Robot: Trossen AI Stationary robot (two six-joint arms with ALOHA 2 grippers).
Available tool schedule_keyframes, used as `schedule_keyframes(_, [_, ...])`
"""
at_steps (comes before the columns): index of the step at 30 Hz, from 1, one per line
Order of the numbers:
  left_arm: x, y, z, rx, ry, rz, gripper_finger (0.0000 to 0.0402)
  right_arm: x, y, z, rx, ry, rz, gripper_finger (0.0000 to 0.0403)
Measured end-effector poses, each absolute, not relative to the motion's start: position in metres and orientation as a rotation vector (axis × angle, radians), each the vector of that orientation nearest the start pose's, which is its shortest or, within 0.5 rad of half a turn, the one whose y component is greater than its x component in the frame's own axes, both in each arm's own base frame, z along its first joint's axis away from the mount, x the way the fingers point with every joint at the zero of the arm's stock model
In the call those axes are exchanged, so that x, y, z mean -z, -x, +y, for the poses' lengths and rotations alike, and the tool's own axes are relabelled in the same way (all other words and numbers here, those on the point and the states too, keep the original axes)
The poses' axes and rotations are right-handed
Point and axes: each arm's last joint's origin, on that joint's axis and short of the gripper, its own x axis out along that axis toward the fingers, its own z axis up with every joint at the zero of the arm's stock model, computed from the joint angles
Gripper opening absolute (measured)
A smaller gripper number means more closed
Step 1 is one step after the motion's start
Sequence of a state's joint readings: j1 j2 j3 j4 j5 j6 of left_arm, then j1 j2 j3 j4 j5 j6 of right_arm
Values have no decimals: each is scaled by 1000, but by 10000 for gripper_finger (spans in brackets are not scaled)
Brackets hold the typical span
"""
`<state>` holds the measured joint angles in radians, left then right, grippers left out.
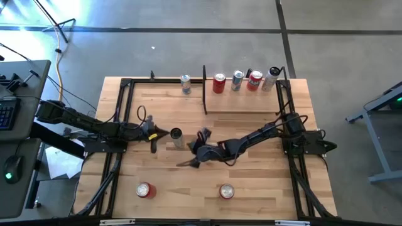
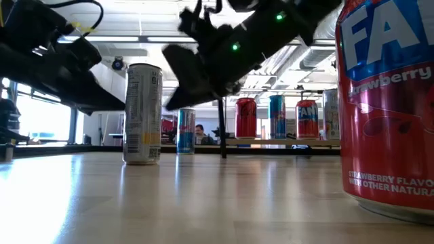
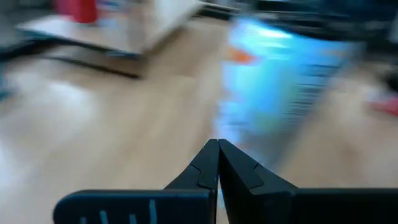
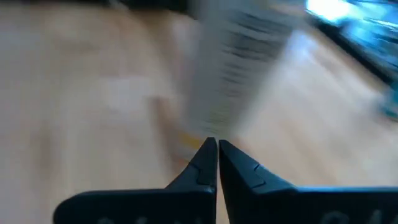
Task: Place canned beverage on shelf
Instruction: Put the white-yellow soda can on the shelf aligned with the other white-yellow soda can
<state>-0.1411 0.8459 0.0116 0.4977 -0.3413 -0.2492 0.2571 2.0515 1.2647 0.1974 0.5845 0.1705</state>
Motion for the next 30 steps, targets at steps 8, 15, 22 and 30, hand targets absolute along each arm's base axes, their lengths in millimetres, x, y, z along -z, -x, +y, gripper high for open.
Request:
schedule_keyframes(8, [-131, -144, 6, -416, 25, 281, 0, -141, -433, 99, 263, 25, 316, 0])
schedule_keyframes(15, [-138, -147, 14, -213, -77, 242, 0, -139, -451, 90, 271, 12, 298, 0])
schedule_keyframes(22, [-139, -147, 23, -152, -63, 236, 0, -142, -458, 89, 289, -12, 271, 0])
schedule_keyframes(30, [-146, -154, 29, -97, -56, 226, 0, -142, -458, 89, 311, -19, 272, 0])
